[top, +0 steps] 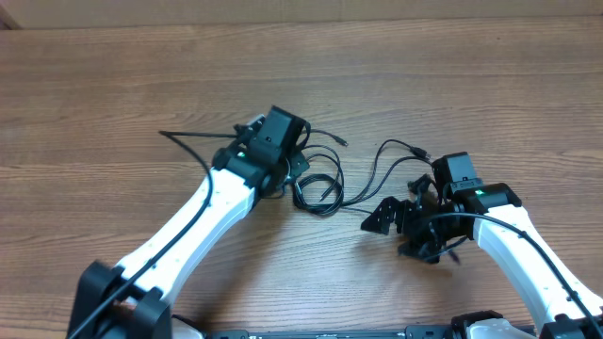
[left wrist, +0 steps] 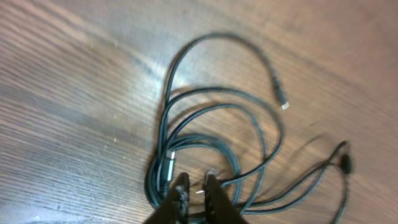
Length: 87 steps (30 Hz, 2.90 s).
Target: Untangle cables
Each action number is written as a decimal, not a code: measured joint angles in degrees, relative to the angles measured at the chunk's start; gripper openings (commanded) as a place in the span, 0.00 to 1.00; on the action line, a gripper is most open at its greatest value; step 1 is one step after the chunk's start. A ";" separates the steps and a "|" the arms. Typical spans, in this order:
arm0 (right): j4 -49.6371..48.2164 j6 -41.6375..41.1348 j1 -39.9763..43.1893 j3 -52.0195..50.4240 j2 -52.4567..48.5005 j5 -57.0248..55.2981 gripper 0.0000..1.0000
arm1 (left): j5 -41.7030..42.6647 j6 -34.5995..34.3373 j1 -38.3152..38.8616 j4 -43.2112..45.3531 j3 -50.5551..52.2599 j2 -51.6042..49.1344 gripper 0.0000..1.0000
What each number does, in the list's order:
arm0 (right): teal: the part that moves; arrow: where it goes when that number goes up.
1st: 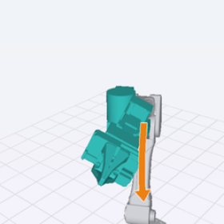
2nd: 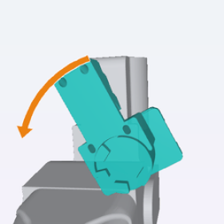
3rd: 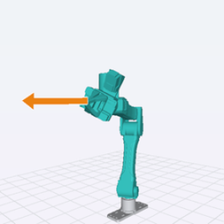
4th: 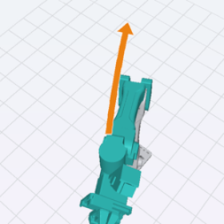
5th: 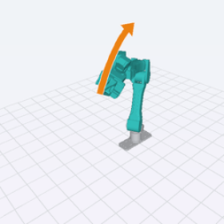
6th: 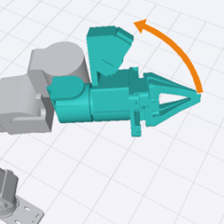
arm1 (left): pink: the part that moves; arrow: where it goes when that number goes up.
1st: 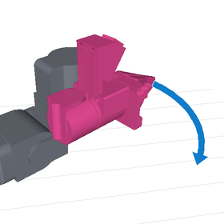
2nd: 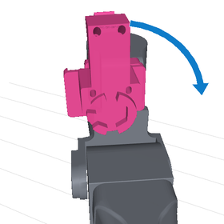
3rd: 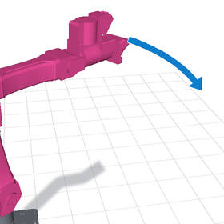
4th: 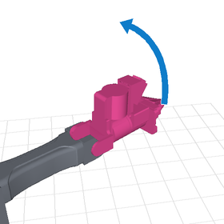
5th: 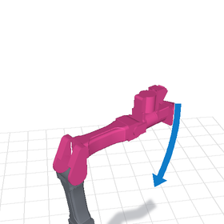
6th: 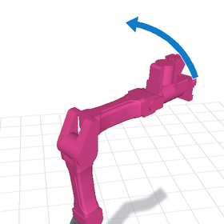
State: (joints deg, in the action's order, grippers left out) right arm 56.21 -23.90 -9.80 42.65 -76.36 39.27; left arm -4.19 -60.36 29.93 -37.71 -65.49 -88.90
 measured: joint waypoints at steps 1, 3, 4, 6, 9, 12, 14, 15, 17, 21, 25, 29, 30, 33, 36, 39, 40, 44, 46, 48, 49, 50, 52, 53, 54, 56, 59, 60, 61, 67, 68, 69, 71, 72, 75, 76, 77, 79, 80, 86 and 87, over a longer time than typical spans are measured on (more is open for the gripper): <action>0.74 0.74 0.00 0.00 0.00 3.43 1.00 | -0.72 0.26 0.00 0.00 -0.09 0.70 0.18; 1.20 2.95 -0.15 0.00 0.00 11.39 1.00 | -1.81 0.70 -0.07 -0.11 -0.24 1.38 0.23; 1.25 3.89 -0.37 0.00 0.00 16.24 1.00 | -2.21 0.83 -0.07 -0.35 -0.24 1.38 0.26; 1.11 4.17 -0.52 0.00 0.00 22.97 1.00 | -2.60 0.94 -0.09 -1.27 -0.24 1.36 0.32; -4.24 -1.79 -0.68 -0.04 0.00 29.35 1.00 | -2.97 1.05 -0.09 -1.86 -0.24 1.36 0.40; -20.68 -10.62 -0.24 -0.13 -0.04 30.42 1.00 | -2.91 1.03 -0.09 -2.56 -0.24 1.36 0.40; -30.58 -13.81 0.02 0.07 -0.04 26.69 1.00 | -2.40 1.03 -0.09 -3.48 -0.24 1.36 0.40; -33.64 -14.64 0.00 0.17 -0.02 23.19 1.00 | -1.90 1.01 -0.09 -3.89 -0.24 1.36 0.41; -34.77 -15.54 -0.17 0.24 -0.04 17.11 1.00 | -0.52 1.03 -0.09 -5.16 -0.24 1.36 0.46; -31.80 -16.74 -0.74 0.24 -0.04 6.19 1.00 | 2.16 1.01 -0.07 -9.35 -0.24 1.36 0.48; -25.62 -17.18 -1.49 0.24 -0.04 -2.08 1.00 | 4.02 1.01 0.09 -10.54 -0.13 1.22 0.41; -20.24 -17.46 -1.55 0.24 -0.04 -9.09 1.00 | 5.14 0.22 1.22 -10.19 1.11 0.04 0.42; -19.61 -17.51 -1.55 0.24 -0.04 -10.40 1.00 | 5.29 -0.11 1.66 -10.08 1.46 -0.35 0.42; -19.23 -17.51 -1.55 0.22 -0.04 -13.22 1.00 | 5.73 -2.56 3.23 -9.81 2.36 -2.73 0.43; -19.30 -17.51 -1.55 0.22 -0.04 -14.64 1.00 | 5.75 -4.87 4.31 -8.22 2.49 -5.68 0.45; -19.30 -17.46 -1.55 0.22 -0.04 -15.37 1.00 | 5.86 -6.67 4.96 -4.87 2.54 -8.63 0.48; -19.30 -17.49 -1.55 0.22 -0.04 -15.61 1.00 | 5.95 -7.08 5.09 -3.74 2.54 -9.51 0.47; -19.32 -17.49 -1.55 0.22 -0.04 -16.37 1.00 | 6.36 -8.13 5.53 0.02 2.54 -12.83 0.10; -19.30 -17.51 -1.55 0.22 -0.04 -16.76 1.00 | 6.56 -8.41 5.64 0.50 2.54 -14.40 0.04; -19.30 -17.49 -1.55 0.22 -0.04 -16.90 1.00 | 6.64 -8.57 5.73 0.70 2.54 -15.61 0.04; -19.32 -17.49 -1.55 0.22 -0.04 -17.00 1.00 | 6.64 -8.57 5.73 0.81 2.54 -15.82 0.04; -19.30 -17.49 -1.55 0.22 -0.04 -17.05 1.00 | 6.75 -8.57 5.73 0.83 2.54 -15.87 0.04; -19.28 -17.51 -1.55 0.22 -0.04 -17.07 1.00 | 6.80 -8.52 5.70 0.92 2.54 -15.87 0.04; -19.15 -17.44 -1.55 0.22 -0.04 -17.05 1.00 | 6.91 -8.31 5.57 0.92 2.51 -15.82 0.04; -18.84 -17.29 -1.55 0.22 -0.04 -16.96 1.00 | 7.17 -8.07 5.49 0.92 2.51 -15.69 0.04; -18.16 -16.96 -1.55 0.22 -0.04 -16.20 1.00 | 7.63 -7.17 4.98 0.90 2.51 -14.97 0.04; -17.00 -16.52 -1.55 0.22 -0.04 -12.94 1.00 | 8.02 -6.69 4.44 0.87 2.51 -11.32 0.04; -16.87 -16.11 -1.55 0.22 -0.04 -11.56 1.00 | 8.07 -6.60 4.31 0.90 2.51 -9.38 0.04; -16.74 -15.54 -1.55 0.22 -0.04 -10.34 1.00 | 8.07 -6.58 4.28 0.90 2.51 -7.30 0.04; -16.70 -12.55 -2.16 0.22 -0.04 -5.66 1.00 | 6.36 -5.55 4.31 0.92 2.45 4.20 0.04; -16.81 -12.37 -2.45 0.22 -0.04 -5.46 1.00 | 5.62 -5.38 4.31 0.85 2.45 5.49 0.04; -17.16 -12.20 -2.89 0.22 -0.04 -5.09 1.00 | 4.92 -5.22 4.31 0.68 2.45 6.40 0.04; -17.86 -11.98 -3.72 0.22 -0.04 -4.72 1.00 | 3.48 -5.03 4.31 -0.02 2.45 7.82 0.04; -18.29 -11.87 -4.28 0.22 -0.04 -4.66 1.00 | 2.95 -5.01 4.31 -0.04 2.45 8.24 0.04; -20.13 -11.21 -6.14 0.20 -0.04 -4.42 1.00 | 2.23 -5.05 4.31 -0.02 2.45 8.55 0.04; -21.11 -10.56 -7.02 0.20 -0.04 -4.28 1.00 | 2.23 -5.11 4.31 -0.04 2.45 8.55 0.04; -22.23 -9.84 -7.91 0.20 -0.04 -4.22 1.00 | 2.23 -5.27 4.31 -0.07 2.45 8.55 0.04; -25.11 -7.69 -9.99 0.20 -0.04 -4.13 1.00 | 2.23 -5.51 4.31 -0.07 2.45 8.55 0.04; -26.36 -6.62 -10.97 0.20 -0.04 -4.22 1.00 | 2.25 -5.55 4.31 -0.07 2.45 8.55 0.04; -28.52 -6.43 -15.23 0.20 -0.04 -9.20 1.00 | 1.31 -5.44 4.15 -4.37 2.40 8.55 0.23; -28.70 -7.93 -15.28 0.20 -0.04 -9.99 1.00 | 0.87 -5.20 3.93 -5.77 2.40 8.55 0.25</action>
State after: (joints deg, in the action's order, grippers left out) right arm 27.51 -31.83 -25.08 42.85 -76.40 29.28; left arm -3.31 -65.56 33.87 -43.48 -63.09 -80.36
